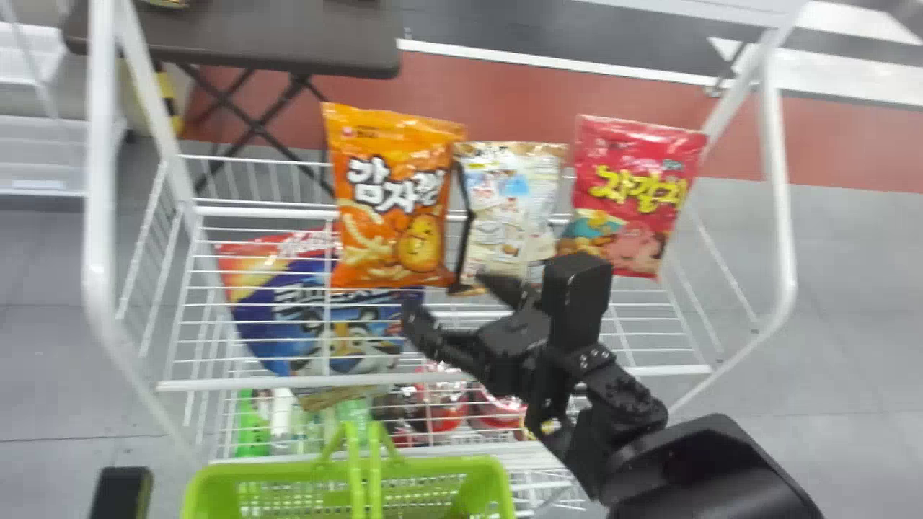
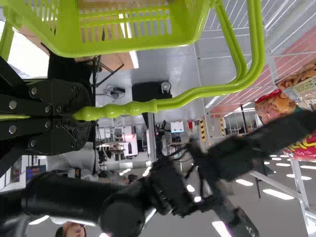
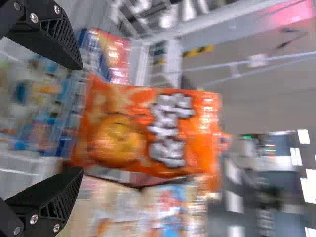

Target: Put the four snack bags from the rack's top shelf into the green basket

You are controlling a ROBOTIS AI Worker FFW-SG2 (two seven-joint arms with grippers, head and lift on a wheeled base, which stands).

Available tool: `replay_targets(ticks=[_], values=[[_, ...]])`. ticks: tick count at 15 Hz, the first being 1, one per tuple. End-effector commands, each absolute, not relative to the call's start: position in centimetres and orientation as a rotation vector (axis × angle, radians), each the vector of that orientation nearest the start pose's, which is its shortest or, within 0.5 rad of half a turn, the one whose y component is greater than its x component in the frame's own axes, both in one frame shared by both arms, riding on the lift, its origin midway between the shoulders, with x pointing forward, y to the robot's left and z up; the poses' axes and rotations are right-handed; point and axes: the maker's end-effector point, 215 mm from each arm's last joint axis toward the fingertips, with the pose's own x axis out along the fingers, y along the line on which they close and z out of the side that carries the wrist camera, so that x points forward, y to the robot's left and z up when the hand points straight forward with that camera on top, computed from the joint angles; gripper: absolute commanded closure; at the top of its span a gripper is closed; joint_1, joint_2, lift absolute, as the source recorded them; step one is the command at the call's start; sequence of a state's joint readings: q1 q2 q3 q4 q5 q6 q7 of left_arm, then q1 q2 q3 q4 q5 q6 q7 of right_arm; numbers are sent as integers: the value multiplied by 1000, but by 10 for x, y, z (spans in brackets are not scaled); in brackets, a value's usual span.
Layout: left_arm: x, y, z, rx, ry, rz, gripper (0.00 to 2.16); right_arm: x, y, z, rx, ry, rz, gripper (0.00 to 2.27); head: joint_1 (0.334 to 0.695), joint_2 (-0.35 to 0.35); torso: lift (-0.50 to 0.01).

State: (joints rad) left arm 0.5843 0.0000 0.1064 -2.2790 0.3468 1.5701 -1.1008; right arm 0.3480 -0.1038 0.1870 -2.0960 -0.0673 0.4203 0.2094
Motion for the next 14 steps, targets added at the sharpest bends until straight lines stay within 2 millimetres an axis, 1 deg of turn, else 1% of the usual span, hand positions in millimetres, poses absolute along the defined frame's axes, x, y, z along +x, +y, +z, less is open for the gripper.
replay_targets(ticks=[1, 2, 4, 6, 8, 9, 10, 11, 12, 14], values=[[161, 20, -405, -1038, 1139, -1062, 2145, 490, -62, -358, 15, 167, 424, 97, 695, -131, 0], [161, 20, -406, -1044, 1139, -1064, 2145, 499, -56, -357, 0, 151, 401, 97, 695, -116, 0], [163, 22, -406, -1049, 1136, -1061, 2145, 518, -48, -364, -9, 144, 366, 113, 695, -88, 0], [165, 23, -407, -1052, 1135, -1062, 2145, 537, -45, -375, -20, 161, 367, 124, 695, -64, 0], [166, 25, -408, -1057, 1135, -1056, 2145, 551, -44, -380, -29, 172, 351, 130, 695, -41, 0], [166, 26, -409, -1059, 1135, -1052, 2145, 555, -46, -387, -37, 187, 349, 218, 695, -38, 0], [167, 27, -409, -1061, 1134, -1050, 2145, 560, -47, -393, -46, 207, 349, 606, 695, -35, 0], [167, 27, -409, -1060, 1134, -1051, 2145, 561, -46, -399, -41, 230, 365, 1413, 695, -33, 0], [167, 27, -409, -1063, 1134, -1050, 2145, 557, -42, -408, -29, 264, 385, 2054, 695, -30, 0], [168, 28, -410, -1065, 1133, -1046, 2145, 546, -31, -410, -25, 266, 439, 2169, 695, -22, 0]])
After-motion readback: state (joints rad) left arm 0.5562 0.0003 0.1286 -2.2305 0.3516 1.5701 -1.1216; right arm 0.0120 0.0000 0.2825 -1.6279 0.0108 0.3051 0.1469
